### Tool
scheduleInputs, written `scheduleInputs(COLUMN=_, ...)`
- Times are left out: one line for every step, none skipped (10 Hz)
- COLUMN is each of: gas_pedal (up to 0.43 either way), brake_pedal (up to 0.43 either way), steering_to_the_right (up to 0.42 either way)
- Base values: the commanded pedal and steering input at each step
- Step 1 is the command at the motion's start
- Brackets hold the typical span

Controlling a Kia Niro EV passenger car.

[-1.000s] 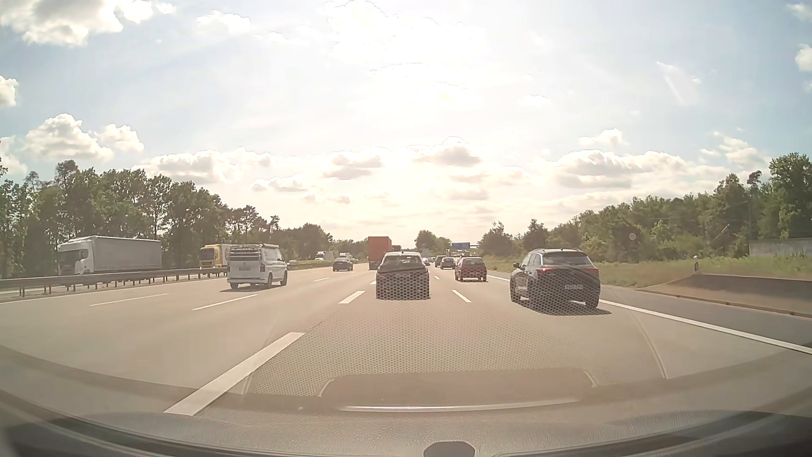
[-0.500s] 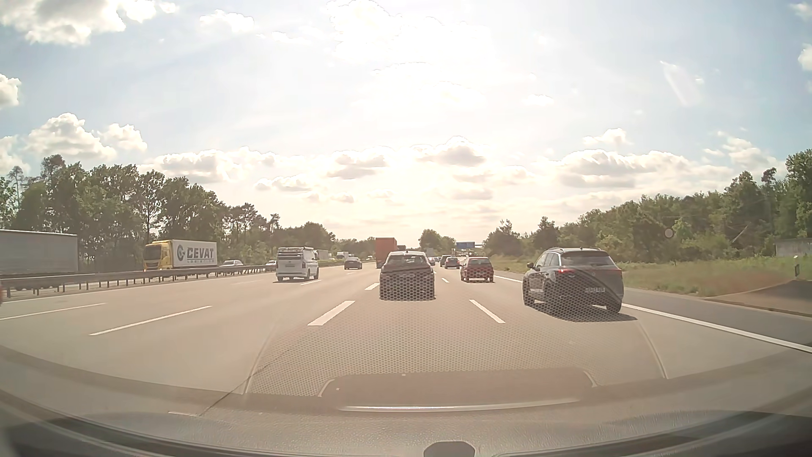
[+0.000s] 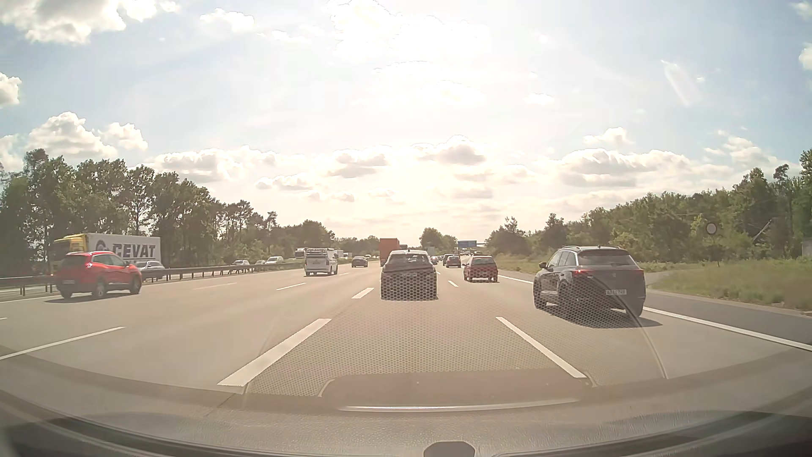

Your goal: Follow the waypoints while adhering to traffic rules and regulations

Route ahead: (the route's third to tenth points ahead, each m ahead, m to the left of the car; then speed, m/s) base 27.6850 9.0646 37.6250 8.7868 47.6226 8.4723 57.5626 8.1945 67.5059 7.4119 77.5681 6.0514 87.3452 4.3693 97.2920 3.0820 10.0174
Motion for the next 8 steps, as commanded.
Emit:
scheduleInputs(gas_pedal=0.0, brake_pedal=0.0, steering_to_the_right=0.0)
scheduleInputs(gas_pedal=0.0, brake_pedal=0.0, steering_to_the_right=0.003)
scheduleInputs(gas_pedal=0.0, brake_pedal=0.0, steering_to_the_right=0.003)
scheduleInputs(gas_pedal=0.008, brake_pedal=0.0, steering_to_the_right=0.003)
scheduleInputs(gas_pedal=0.067, brake_pedal=0.0, steering_to_the_right=0.003)
scheduleInputs(gas_pedal=0.067, brake_pedal=0.0, steering_to_the_right=0.003)
scheduleInputs(gas_pedal=0.067, brake_pedal=0.0, steering_to_the_right=0.003)
scheduleInputs(gas_pedal=0.067, brake_pedal=0.0, steering_to_the_right=0.003)
